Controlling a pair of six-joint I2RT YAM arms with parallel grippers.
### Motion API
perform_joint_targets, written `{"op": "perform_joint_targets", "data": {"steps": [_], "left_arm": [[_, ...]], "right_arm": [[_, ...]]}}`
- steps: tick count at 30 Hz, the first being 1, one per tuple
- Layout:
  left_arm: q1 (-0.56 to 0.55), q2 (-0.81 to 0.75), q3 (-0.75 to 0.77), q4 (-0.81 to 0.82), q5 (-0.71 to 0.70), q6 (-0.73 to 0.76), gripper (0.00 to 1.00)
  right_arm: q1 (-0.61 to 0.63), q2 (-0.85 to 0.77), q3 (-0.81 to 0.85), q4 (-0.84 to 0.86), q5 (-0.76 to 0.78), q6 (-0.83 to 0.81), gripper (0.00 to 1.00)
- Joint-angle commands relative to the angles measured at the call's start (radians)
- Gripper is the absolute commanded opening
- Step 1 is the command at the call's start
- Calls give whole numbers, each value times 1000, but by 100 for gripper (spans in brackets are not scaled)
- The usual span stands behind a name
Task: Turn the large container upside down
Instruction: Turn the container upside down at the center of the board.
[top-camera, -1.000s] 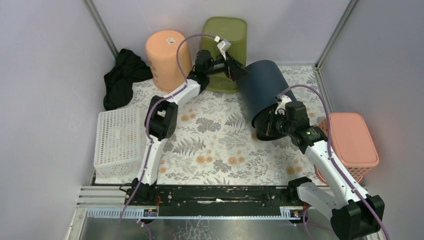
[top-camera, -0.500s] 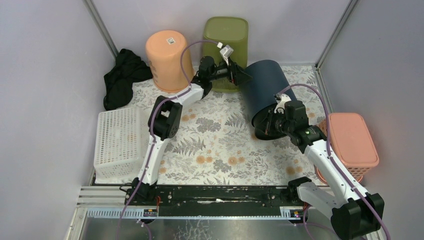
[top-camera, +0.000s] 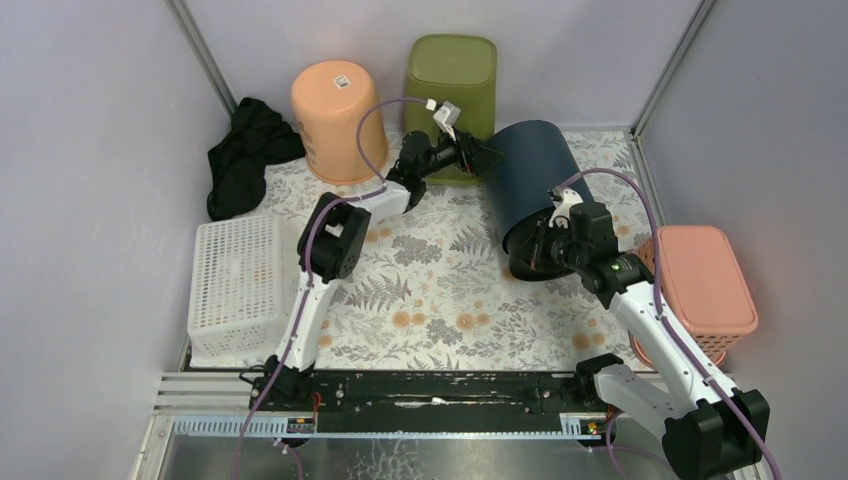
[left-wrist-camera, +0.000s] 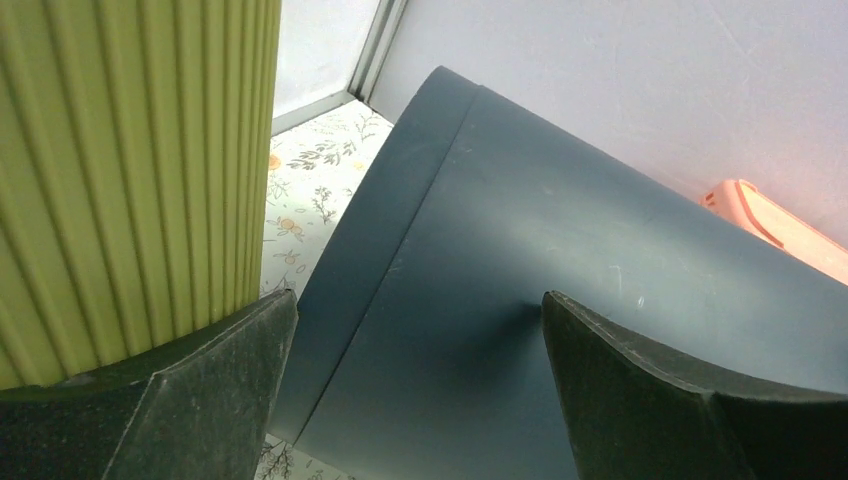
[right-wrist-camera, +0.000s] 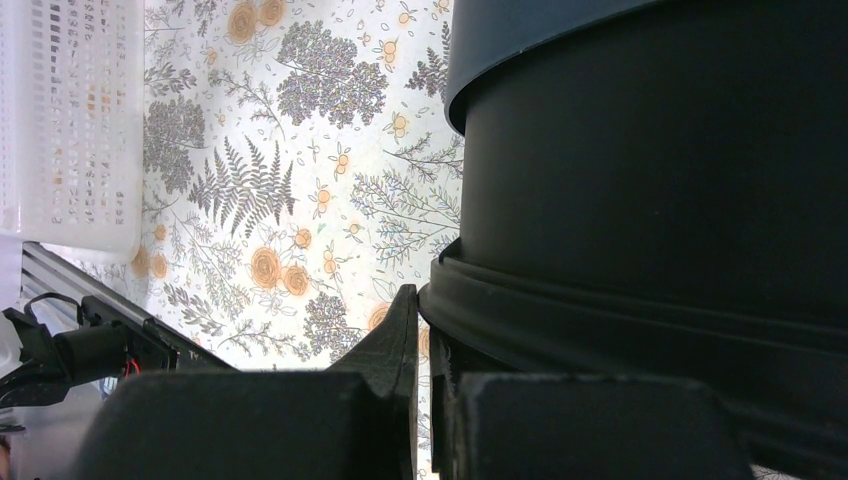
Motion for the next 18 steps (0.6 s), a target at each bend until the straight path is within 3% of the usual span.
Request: {"op": "perform_joint_targets", "data": {"steps": [1,5,12,18], "left_arm": [[-18,-10,-3,68,-76,-18,100],[-19,12,35,76,-45,-33,100],[-20,82,160,73,140,-105,100],[-27,63,142,67,236,-117,100]], "right_arm": [[25,-14,-2,-67,-77,11,0],[26,-16,-3,-67,-86,11,0],[26,-22,1,-65,-94,9,0],[25,-24,13,-73,-107,11,0]]}}
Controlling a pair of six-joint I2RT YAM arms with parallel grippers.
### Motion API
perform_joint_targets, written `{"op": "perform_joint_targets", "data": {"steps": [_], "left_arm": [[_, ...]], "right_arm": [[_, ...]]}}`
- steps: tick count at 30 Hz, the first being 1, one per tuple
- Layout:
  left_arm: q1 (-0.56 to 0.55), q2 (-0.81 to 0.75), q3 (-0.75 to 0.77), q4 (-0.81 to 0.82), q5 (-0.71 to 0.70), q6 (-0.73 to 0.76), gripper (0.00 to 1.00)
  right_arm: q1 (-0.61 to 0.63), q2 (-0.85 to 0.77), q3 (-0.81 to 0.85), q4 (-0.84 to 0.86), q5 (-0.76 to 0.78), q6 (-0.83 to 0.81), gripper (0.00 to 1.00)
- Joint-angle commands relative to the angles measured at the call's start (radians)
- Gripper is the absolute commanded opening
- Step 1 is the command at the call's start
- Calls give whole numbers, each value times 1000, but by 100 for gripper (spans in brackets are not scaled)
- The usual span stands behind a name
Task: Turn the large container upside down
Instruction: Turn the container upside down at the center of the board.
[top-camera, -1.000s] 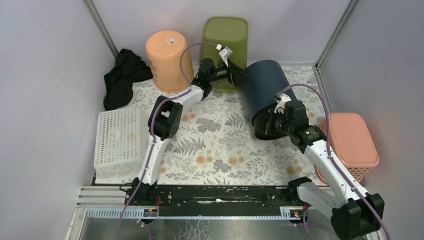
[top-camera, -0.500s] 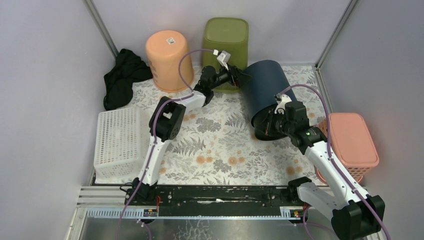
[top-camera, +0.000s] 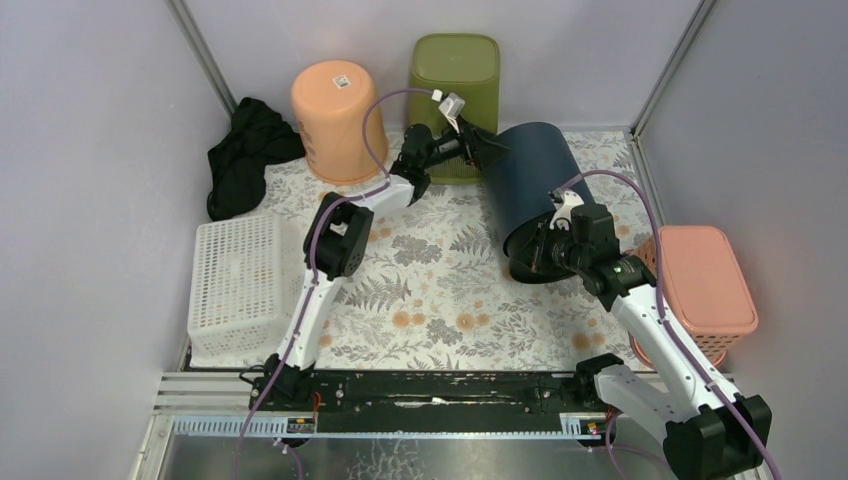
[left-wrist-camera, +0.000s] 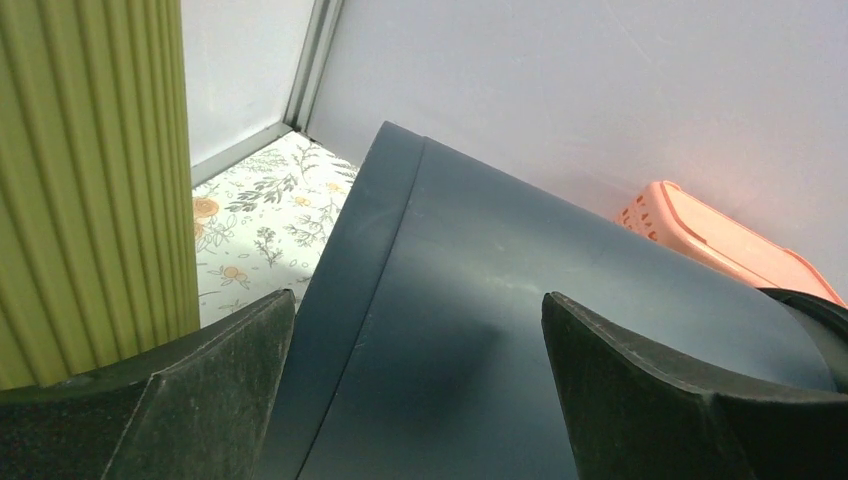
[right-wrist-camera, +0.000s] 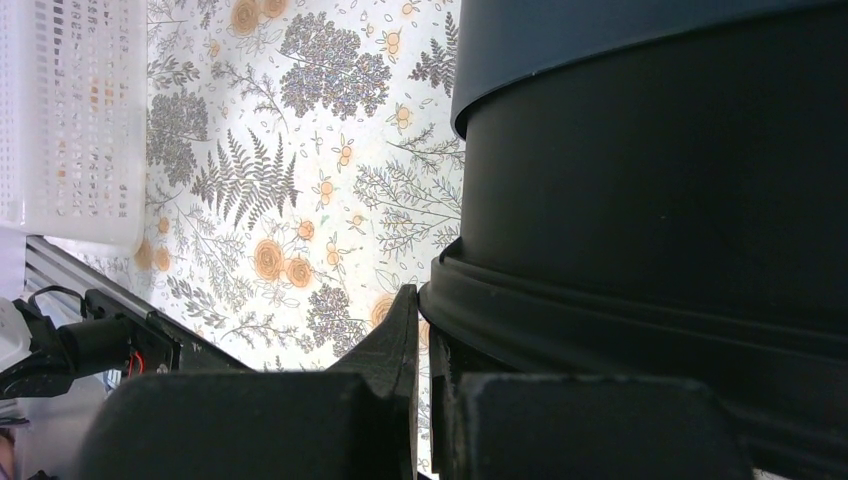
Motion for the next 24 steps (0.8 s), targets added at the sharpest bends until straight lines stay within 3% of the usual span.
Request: {"op": "perform_joint_targets", "data": {"steps": [1,24], "left_arm": [[-24,-17,-19,34,144,-37,100],[-63,-392,-682,314,164,-89,100]], "right_arm": [[22,-7,17,-51,-108,12,0],[22,-63,82,-152,-212,35,0]]}}
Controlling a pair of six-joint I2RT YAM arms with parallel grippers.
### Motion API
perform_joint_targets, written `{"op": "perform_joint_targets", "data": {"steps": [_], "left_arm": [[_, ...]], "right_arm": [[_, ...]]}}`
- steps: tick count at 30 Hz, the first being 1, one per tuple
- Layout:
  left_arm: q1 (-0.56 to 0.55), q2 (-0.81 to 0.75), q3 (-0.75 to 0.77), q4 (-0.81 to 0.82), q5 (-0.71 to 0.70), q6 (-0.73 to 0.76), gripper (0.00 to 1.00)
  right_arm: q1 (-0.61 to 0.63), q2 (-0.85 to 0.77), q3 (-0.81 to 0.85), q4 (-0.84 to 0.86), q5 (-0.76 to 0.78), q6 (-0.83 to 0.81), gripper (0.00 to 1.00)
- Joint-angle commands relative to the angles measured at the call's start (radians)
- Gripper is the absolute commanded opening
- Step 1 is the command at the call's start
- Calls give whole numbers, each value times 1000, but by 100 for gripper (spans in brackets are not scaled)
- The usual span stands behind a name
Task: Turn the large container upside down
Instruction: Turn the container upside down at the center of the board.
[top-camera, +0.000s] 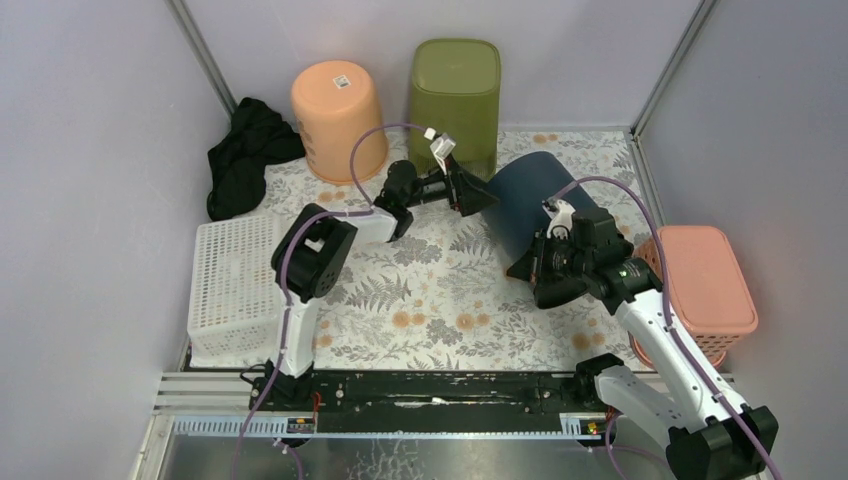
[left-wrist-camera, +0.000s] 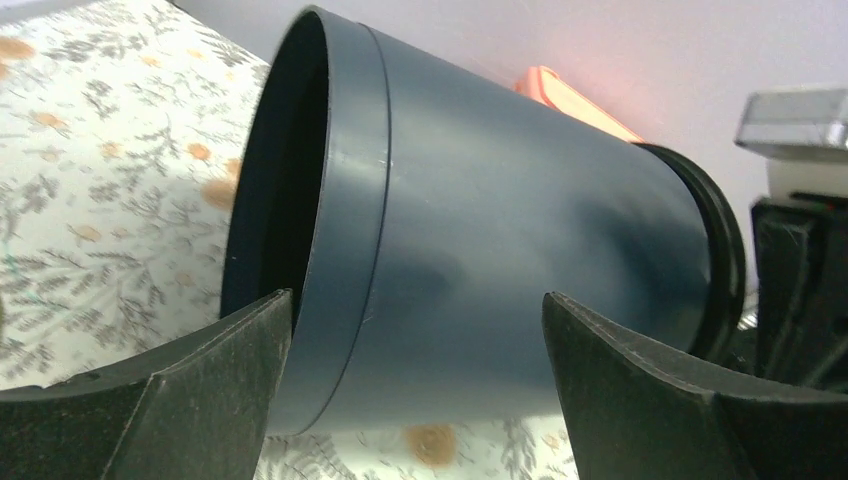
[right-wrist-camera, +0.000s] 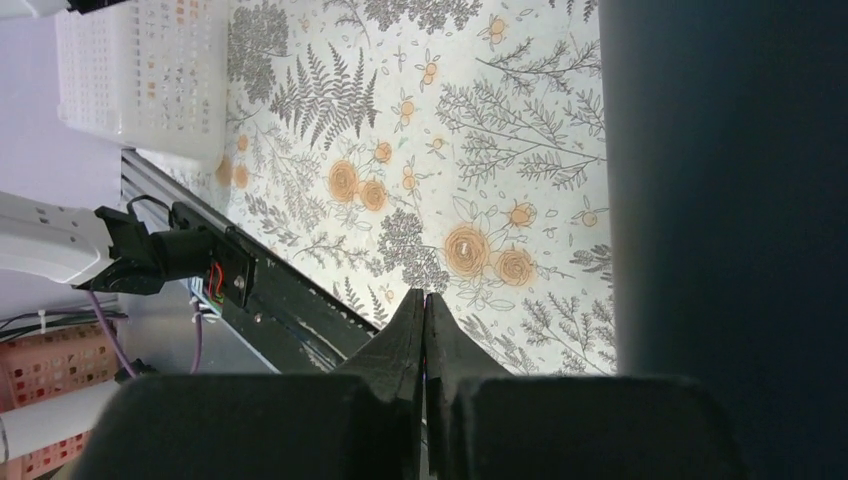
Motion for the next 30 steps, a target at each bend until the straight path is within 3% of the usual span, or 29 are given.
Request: {"op": "perform_joint_targets", "data": {"steps": [1,3,5,10,14,19,24,30], "left_arm": [[-23,-102,-134,144,39,-26,100],[-28,-143,-197,165,30,-26,100],[-34,-186,-260,175,20,-27,100],[-53,-282,-376,157,-3,1,100],[-61,-349,-423,118,-8,17,100],[-88,-444,-464,-3,-35,100,100],[-119,-464,-485,-27,-47,114,100],[-161,-478,-484,-81,-73,151,100]], "right_arm": [[7,-31,60,-39,-48,-1,0],[7,-31,70,-54,-47,-5,2],[7,-27,94,-79,-5,1,17],[6,-5,270,-223,277,1,54],[7,48,441,-400,533,23,68],[7,71,570,-564,749,99,73],[7,95,560,-665,905,197,73],[6,42,503,-659,1019,288,72]]}}
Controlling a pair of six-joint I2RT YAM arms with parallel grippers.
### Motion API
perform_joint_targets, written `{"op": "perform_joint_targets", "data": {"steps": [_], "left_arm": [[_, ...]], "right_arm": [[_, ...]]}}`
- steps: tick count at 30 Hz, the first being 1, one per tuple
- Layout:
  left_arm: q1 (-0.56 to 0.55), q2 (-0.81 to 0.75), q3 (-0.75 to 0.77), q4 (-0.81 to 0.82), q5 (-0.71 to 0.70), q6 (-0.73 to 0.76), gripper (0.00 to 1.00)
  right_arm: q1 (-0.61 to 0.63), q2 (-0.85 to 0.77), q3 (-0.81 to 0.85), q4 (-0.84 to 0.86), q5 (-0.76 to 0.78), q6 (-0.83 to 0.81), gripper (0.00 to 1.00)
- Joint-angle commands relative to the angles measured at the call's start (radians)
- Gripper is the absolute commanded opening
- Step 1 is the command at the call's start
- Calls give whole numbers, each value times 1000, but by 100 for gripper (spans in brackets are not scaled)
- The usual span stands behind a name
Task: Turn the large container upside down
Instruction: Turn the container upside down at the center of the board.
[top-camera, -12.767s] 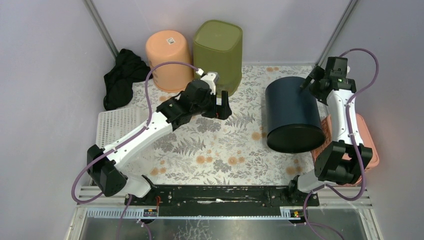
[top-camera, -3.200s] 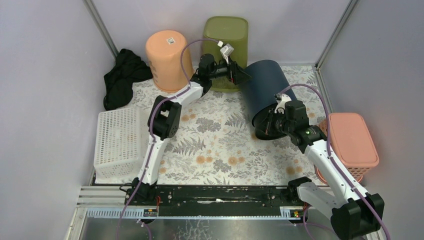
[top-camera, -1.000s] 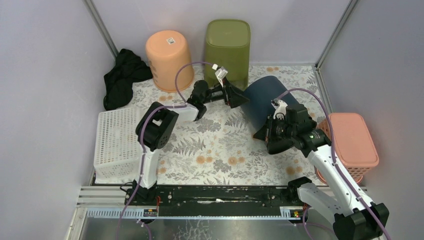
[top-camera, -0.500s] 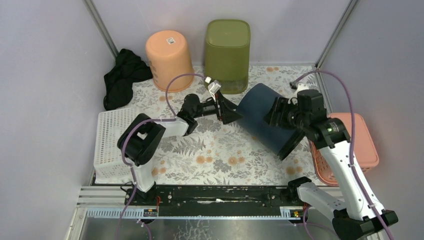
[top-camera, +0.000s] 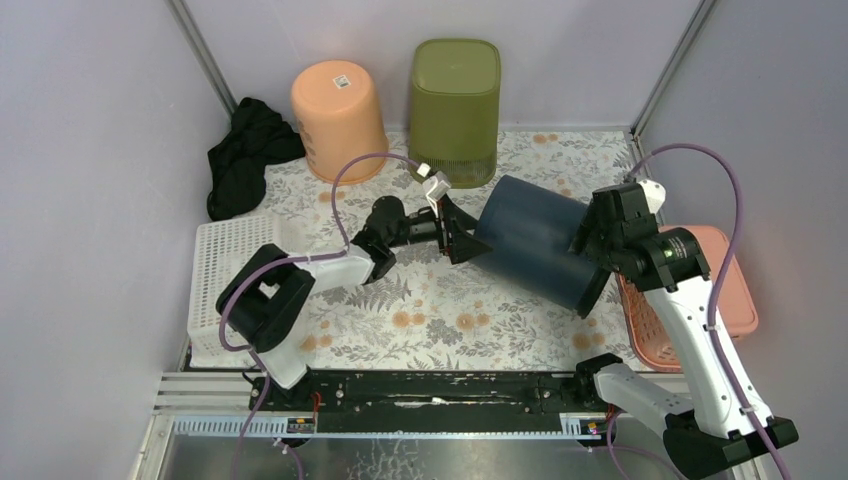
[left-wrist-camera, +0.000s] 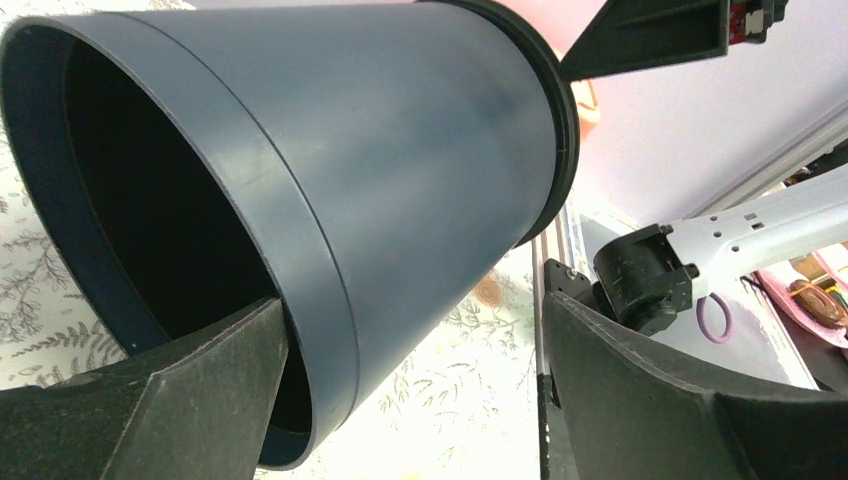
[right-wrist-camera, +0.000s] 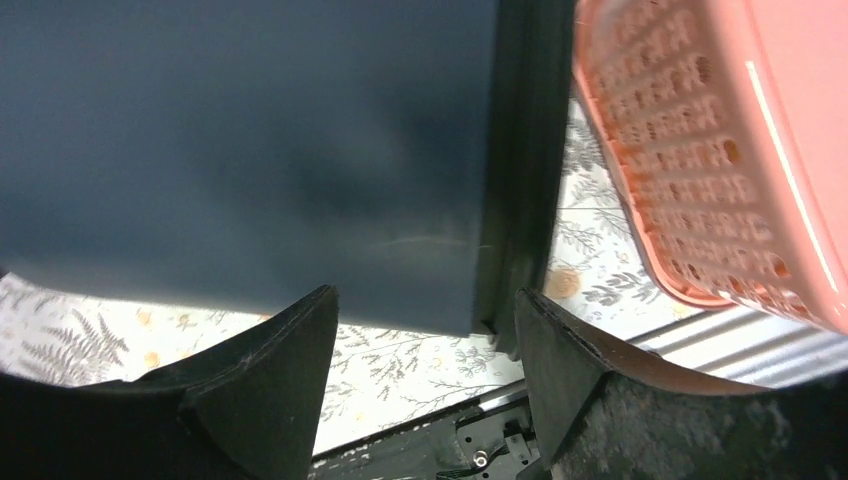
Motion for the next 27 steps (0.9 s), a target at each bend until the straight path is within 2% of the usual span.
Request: {"op": "perform_joint_targets", "data": {"steps": [1,8,14,19,22,24,27], "left_arm": [[-31,-27,-5,-32,-19,49,100],[-48,-43,-15,-47,-35,50,100],[-53,-52,29,-139,-35,79,100],[-59,-53,43,-166,-33,89,100],[-68,-59,48,-188,-37,96,100],[-76,-72,47,-203,-44,102,100],[-99,-100,40,-241,-59,113,100]], "right_arm": [[4,-49,4,-54,202,98,73],[-5,-41,71,-89,293,106,76],[-55,-42,-6,2,181,91,73],[-255,-90,-109,121,-57,-19,68],[-367,-90,-174,166,-197,-75,59],[-386,-90,-224,194,-282,-92,47],[-388,-106,-270,232,-363,-101,36]]}}
